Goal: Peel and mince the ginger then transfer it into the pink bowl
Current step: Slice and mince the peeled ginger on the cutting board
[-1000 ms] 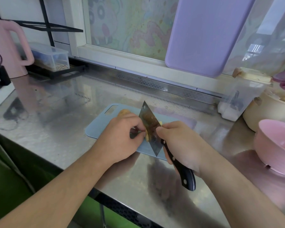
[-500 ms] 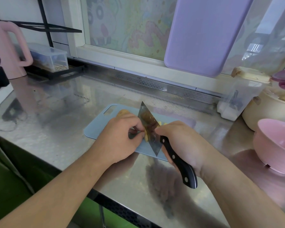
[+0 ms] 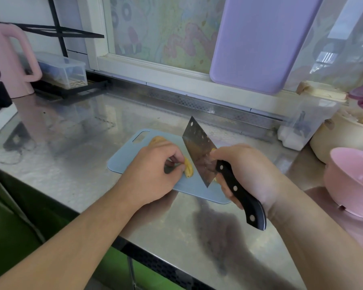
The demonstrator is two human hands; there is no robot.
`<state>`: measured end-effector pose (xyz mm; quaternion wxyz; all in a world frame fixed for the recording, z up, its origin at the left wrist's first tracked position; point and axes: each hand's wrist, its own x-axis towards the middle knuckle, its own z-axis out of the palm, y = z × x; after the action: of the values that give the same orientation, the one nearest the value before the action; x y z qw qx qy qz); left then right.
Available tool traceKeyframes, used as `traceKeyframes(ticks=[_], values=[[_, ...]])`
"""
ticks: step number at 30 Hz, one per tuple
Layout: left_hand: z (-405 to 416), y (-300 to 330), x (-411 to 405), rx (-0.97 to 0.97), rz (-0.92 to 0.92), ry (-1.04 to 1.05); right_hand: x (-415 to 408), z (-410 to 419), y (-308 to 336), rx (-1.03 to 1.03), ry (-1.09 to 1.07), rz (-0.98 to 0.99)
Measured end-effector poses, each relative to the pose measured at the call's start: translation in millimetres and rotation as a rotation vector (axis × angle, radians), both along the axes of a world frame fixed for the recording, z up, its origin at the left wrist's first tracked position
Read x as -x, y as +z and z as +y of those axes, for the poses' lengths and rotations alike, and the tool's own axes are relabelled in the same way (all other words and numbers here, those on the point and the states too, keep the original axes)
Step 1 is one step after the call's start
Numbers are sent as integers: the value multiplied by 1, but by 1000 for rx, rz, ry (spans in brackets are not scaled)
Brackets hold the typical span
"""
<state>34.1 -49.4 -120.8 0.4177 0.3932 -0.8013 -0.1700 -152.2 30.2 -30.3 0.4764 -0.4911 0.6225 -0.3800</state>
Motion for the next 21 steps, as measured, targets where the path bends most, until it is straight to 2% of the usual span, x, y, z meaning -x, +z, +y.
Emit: traceKeyframes(ticks=[5, 11, 15, 21], values=[[2, 0, -2, 14, -19, 52, 5, -3, -1, -12, -74, -61], [-1, 0, 0, 55, -198, 27, 7, -4, -5, -14, -15, 30], [0, 0, -1, 40, -147, 95, 4, -4, -6, -18, -6, 31], [0, -2, 0, 40, -153, 38, -4, -4, -13, 6, 31, 22]])
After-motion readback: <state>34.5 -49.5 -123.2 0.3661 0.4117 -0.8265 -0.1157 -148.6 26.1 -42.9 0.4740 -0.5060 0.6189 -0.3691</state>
